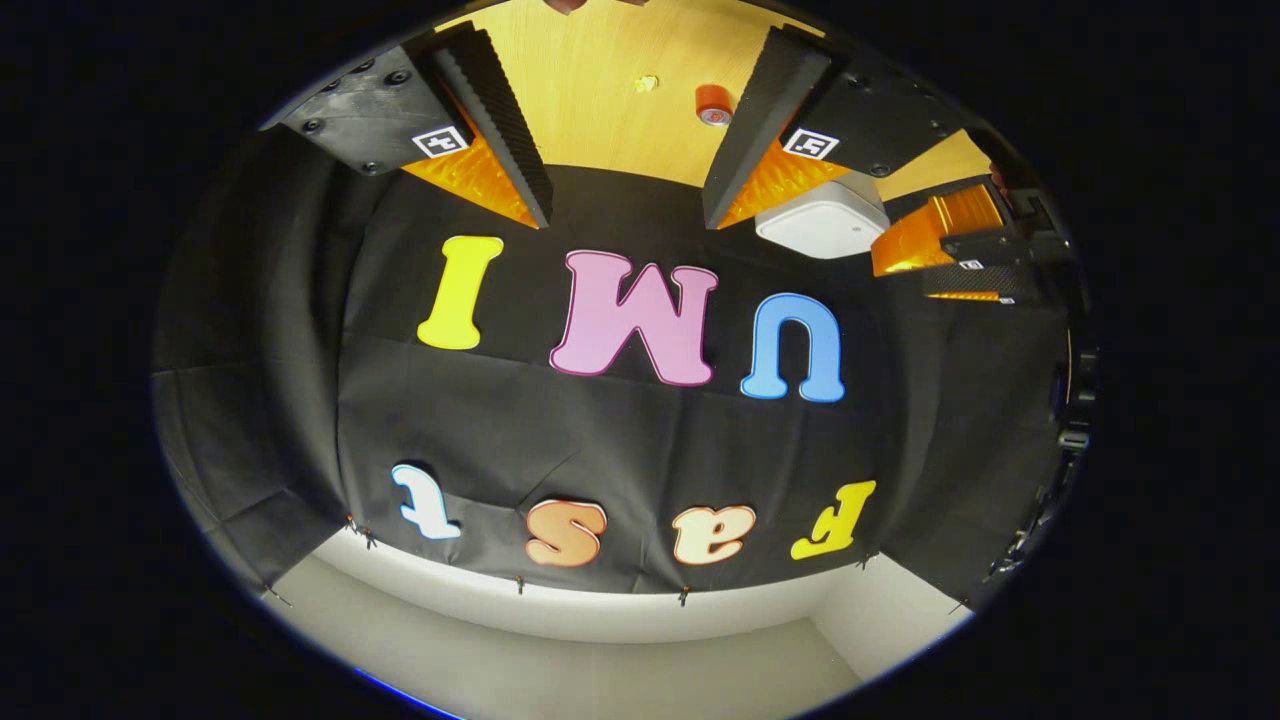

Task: Press the lid of the desktop garbage bin to open it, pick up the crumpled paper on the desktop and throw it into the bin, then pick up the pop can on the desktop and drop it into the bin, and finally close the garbage bin lid.

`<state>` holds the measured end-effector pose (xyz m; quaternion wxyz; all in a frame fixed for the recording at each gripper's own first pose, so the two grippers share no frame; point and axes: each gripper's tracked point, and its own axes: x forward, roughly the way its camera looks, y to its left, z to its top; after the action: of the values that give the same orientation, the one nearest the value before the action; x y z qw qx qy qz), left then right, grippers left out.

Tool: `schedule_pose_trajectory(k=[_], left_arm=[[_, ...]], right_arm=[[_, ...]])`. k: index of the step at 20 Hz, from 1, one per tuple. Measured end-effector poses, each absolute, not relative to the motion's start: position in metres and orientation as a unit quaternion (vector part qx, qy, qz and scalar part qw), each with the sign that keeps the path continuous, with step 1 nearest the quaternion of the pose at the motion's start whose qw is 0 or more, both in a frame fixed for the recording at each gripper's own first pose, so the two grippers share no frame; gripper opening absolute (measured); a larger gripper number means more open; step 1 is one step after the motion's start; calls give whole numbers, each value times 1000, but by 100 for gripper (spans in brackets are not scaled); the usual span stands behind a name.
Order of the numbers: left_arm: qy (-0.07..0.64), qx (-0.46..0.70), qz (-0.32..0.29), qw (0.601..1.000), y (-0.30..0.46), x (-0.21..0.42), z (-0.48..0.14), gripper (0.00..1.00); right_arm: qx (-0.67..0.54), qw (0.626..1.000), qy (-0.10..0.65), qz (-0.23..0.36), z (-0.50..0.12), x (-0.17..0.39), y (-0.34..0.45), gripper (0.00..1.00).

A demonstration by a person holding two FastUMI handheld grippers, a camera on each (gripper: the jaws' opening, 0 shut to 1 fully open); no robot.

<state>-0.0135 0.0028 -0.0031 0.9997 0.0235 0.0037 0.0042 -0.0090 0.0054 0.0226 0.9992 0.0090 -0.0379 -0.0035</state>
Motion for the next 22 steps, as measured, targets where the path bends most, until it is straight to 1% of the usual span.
schedule_pose_trajectory(k=[1, 2, 3, 6, 11, 12, 13, 14, 15, 16, 19, 20, 22], left_arm=[[4, 24, 4, 1000, 3, -14, -3, 92], [3, 23, 4, 1000, 3, -15, 0, 92], [1, 23, 3, 1000, 2, -16, -1, 92], [-1, 32, 6, 999, 6, -17, 1, 92], [8, 15, -13, 1000, 5, -14, -4, 92], [8, 11, -14, 1000, 6, -13, -4, 91], [9, 8, -15, 1000, 8, -10, -4, 76], [10, 6, -22, 1000, 6, -10, -5, 72], [7, 5, -19, 1000, 8, -9, -4, 68], [6, 3, -14, 1000, 13, -5, -3, 60], [19, 0, -30, 999, 15, -1, -9, 7], [33, -7, -42, 999, 13, 0, -15, 2], [64, -43, -57, 995, 15, 11, -31, 2]], right_arm=[[11, 999, -42, -3, 25, -10, 6, 98], [12, 999, -43, -3, 26, -11, 6, 100], [13, 999, -43, -3, 26, -12, 6, 98], [16, 999, -42, -6, 25, -13, 5, 97], [7, 999, -44, -16, 25, -17, -2, 97], [7, 999, -45, -19, 26, -17, -2, 97], [9, 999, -46, -22, 27, -18, -3, 97], [10, 999, -46, -24, 27, -18, -5, 100], [10, 998, -47, -27, 27, -18, -7, 98], [9, 998, -47, -29, 28, -18, -7, 97], [3, 998, -47, -35, 29, -19, -12, 98], [2, 998, -48, -37, 29, -21, -13, 97], [2, 998, -48, -44, 28, -23, -17, 98]])
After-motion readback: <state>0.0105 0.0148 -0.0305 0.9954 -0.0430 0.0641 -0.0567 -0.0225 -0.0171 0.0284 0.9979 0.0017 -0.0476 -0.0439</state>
